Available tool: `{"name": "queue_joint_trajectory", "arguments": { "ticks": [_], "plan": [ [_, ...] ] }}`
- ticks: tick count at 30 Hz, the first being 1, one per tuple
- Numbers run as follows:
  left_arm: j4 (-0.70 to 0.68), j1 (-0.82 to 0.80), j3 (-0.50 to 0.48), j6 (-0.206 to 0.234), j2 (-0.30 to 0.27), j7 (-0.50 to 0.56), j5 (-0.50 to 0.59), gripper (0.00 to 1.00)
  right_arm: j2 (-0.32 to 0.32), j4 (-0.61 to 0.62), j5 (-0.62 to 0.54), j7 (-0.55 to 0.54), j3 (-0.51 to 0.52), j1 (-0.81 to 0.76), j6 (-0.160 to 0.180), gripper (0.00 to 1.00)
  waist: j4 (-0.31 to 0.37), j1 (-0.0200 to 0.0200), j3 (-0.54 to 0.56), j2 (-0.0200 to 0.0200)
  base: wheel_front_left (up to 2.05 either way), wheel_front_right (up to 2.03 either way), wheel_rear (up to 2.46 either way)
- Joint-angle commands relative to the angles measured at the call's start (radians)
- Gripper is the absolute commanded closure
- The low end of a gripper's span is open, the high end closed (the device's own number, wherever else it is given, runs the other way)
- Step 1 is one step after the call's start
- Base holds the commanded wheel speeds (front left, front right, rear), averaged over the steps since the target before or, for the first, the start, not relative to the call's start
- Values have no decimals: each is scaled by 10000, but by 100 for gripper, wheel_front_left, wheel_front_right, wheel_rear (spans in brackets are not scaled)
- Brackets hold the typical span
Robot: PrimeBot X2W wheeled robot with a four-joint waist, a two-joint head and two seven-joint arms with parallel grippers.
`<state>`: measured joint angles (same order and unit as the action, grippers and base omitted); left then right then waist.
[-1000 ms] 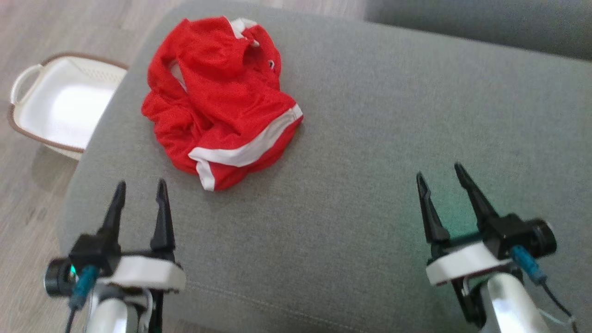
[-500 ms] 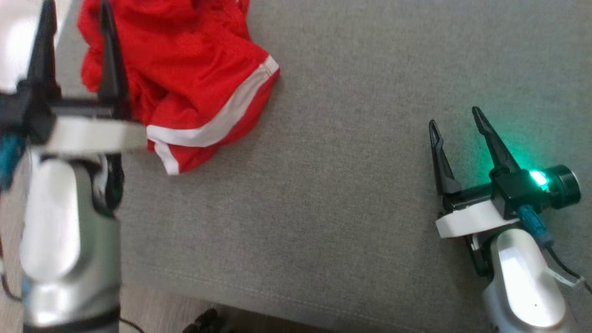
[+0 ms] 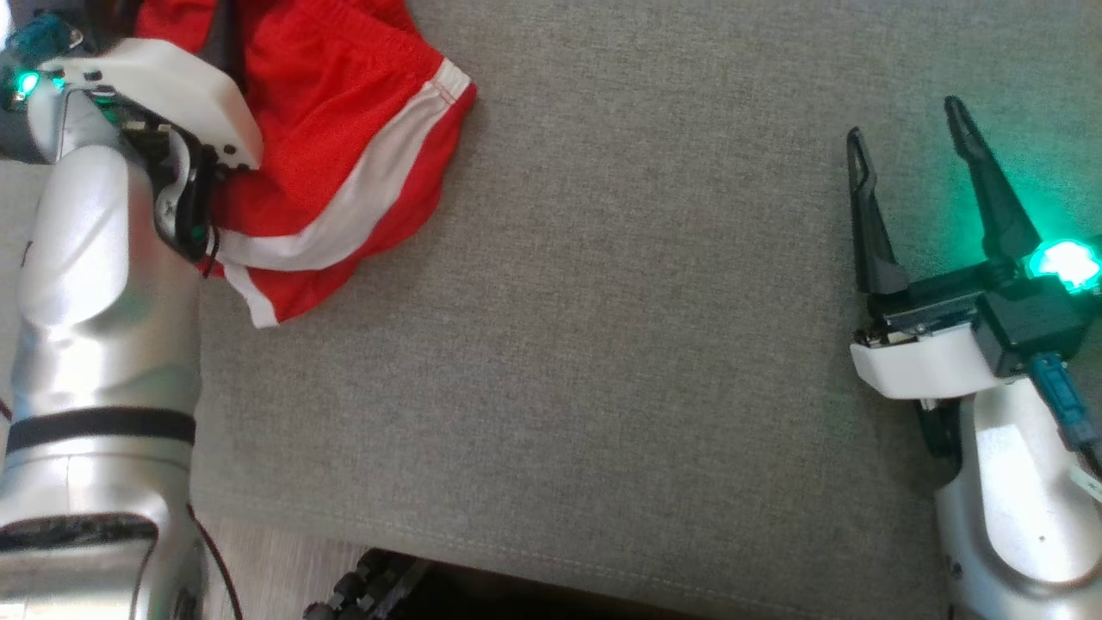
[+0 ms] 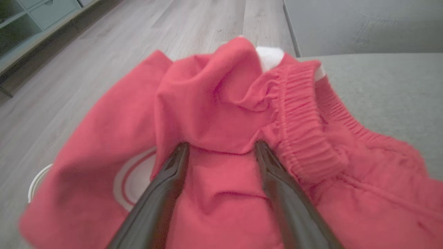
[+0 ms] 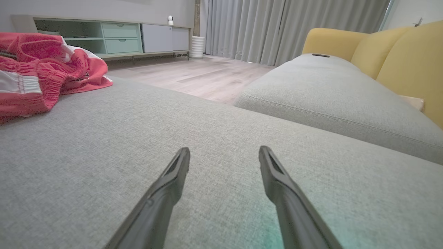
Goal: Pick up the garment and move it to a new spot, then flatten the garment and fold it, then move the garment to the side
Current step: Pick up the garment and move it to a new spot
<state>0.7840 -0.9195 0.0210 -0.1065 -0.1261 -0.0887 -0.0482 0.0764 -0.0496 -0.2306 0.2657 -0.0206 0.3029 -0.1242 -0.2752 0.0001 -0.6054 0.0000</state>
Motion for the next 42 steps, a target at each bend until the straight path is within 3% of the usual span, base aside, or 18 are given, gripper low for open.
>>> {"name": "queue_joint_trajectory", "arguments": {
  "ticks": [1, 4, 5, 6, 15, 26, 32, 42],
  "plan": [
    [50, -246, -200, 7, -569, 77, -79, 0, 154, -119, -100, -39, 27, 43, -65, 0, 46, -1, -78, 0, 0, 0, 0],
    [719, -504, -135, 63, -603, -131, -58, 0, 154, 107, -130, -39, 65, 89, -65, 0, 113, -1, -98, 0, 0, 0, 0],
    [878, -555, -89, 73, -626, -280, -23, 9, 147, 174, -132, -39, 81, 100, -65, 0, 138, -1, -79, 0, 0, 0, 0],
    [1008, -605, -51, 106, -649, -483, 11, 100, 138, 214, -129, -39, 91, 99, -65, 0, 157, -1, -55, 0, 0, 0, 0],
    [838, -634, 37, 430, -871, -1659, 111, 100, -15, 111, -26, -39, 77, -128, -65, 0, 339, -1, 717, 0, 0, 0, 0],
    [-2778, 872, 99, 286, -1385, -1726, 38, 100, -251, -184, 536, -39, -61, -777, -65, 0, 1012, -1, 2937, 0, 0, 0, 0],
    [-4475, 1408, 508, -12, -1545, -1069, -217, 100, -259, -244, 1307, -39, -345, -1151, -65, 0, 1739, -1, 3993, 0, 0, 0, 0],
    [-6714, 1456, 1721, -205, -1277, 294, -1108, 100, -260, -130, 2016, -39, -616, -1516, -65, 0, 3516, -1, 4810, 0, 0, 0, 0]
  ]
}}
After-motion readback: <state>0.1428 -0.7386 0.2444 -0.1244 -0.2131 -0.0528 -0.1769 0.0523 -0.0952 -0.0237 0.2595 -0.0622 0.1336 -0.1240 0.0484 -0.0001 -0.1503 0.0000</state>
